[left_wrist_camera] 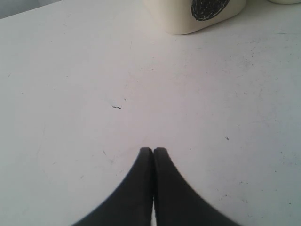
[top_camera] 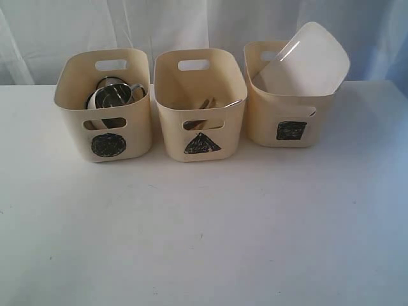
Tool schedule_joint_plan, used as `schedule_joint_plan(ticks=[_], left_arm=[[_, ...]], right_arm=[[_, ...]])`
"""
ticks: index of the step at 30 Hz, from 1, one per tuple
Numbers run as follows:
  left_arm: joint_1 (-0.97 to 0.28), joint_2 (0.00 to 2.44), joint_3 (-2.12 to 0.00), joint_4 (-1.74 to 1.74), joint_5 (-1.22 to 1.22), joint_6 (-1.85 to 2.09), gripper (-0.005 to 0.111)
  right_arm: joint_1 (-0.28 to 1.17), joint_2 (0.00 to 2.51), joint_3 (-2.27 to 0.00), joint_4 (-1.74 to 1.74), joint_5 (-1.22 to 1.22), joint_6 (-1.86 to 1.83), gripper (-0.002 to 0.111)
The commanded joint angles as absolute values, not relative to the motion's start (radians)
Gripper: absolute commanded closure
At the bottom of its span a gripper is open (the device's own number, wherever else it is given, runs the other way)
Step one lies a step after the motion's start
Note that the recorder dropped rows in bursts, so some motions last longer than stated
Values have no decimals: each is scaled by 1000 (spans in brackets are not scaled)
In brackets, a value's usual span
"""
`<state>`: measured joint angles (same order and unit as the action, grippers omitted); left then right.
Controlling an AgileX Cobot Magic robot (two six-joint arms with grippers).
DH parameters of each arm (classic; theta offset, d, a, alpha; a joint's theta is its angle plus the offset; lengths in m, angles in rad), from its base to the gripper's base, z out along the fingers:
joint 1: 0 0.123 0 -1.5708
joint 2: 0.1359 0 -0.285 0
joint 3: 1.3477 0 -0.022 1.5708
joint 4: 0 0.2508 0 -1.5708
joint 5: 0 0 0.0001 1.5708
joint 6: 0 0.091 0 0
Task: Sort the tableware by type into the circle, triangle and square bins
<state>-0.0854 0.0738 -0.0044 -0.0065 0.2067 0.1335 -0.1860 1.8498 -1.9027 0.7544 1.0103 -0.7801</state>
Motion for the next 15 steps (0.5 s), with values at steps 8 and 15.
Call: schedule_joint_plan(ticks=[8, 15], left_arm=[[-83, 69, 0, -9, 217, 132, 107], [-83, 69, 0, -9, 228, 132, 107]], right_arm=[[-124, 1596, -1516, 918, 1221, -947, 108], [-83, 1331, -1101, 951, 1101, -996, 108]])
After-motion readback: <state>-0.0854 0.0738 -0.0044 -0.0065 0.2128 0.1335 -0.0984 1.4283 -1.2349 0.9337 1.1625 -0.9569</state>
